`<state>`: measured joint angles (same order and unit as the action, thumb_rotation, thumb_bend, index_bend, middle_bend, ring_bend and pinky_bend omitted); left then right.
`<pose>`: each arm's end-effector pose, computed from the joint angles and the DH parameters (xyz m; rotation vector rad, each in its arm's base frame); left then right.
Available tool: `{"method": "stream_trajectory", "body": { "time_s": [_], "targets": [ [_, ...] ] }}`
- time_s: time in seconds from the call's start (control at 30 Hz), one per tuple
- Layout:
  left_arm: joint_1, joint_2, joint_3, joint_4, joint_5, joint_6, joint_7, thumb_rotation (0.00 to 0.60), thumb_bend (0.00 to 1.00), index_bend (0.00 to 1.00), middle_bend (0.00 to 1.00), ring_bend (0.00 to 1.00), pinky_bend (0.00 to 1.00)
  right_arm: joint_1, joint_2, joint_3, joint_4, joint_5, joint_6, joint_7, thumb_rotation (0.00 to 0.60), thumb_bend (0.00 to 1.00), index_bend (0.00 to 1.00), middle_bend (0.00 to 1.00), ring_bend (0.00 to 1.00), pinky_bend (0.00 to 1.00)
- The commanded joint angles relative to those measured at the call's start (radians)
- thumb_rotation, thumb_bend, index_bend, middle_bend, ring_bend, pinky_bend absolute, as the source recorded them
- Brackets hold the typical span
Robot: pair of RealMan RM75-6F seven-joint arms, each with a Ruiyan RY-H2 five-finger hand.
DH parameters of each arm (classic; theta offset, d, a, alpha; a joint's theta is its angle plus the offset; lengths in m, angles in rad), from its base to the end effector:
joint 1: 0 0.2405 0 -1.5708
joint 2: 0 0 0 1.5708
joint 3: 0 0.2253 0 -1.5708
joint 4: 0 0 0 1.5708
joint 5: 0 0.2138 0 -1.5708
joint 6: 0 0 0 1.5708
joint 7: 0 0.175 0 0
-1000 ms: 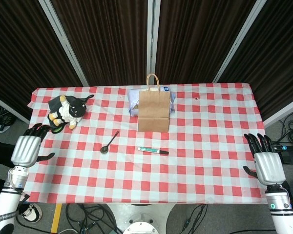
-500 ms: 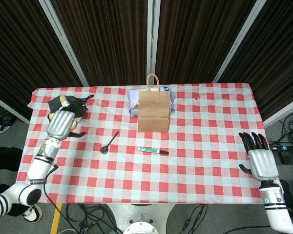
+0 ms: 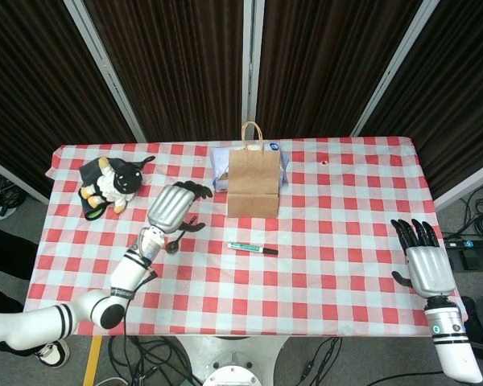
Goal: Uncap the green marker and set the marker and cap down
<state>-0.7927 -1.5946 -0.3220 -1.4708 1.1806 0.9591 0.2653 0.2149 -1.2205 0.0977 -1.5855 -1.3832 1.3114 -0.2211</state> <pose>-0.0552 0.3736 -0.0164 -1.8158 -0.9396 -1.1847 -0.2726 -0.2546 0.1003 1.4938 -0.8624 0.7700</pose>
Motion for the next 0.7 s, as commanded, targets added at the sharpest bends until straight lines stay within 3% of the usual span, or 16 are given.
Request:
{"method": "stream_trajectory", "body": {
  "time_s": [0.03, 0.37, 0.7],
  "targets": [
    [-0.029, -0.044, 0.016, 0.015, -0.018, -0.009, 0.034, 0.600, 0.17, 0.38, 0.39, 0.32, 0.40, -0.005, 0.003, -0.002, 0.006, -0.003, 0.008, 0.009, 0.600, 0.03, 0.00, 0.09, 0.00, 0.00],
    [-0.087, -0.176, 0.064, 0.096, -0.033, -0.050, 0.046, 0.600, 0.21, 0.41, 0.44, 0.37, 0.45, -0.016, 0.012, -0.008, 0.011, -0.006, 0.022, 0.028, 0.600, 0.03, 0.00, 0.09, 0.00, 0.00],
    [-0.147, -0.276, 0.068, 0.168, -0.106, -0.103, 0.111, 0.600, 0.22, 0.43, 0.47, 0.40, 0.48, -0.019, 0.013, -0.011, 0.015, -0.016, 0.030, 0.044, 0.600, 0.03, 0.00, 0.09, 0.00, 0.00]
  ]
}}
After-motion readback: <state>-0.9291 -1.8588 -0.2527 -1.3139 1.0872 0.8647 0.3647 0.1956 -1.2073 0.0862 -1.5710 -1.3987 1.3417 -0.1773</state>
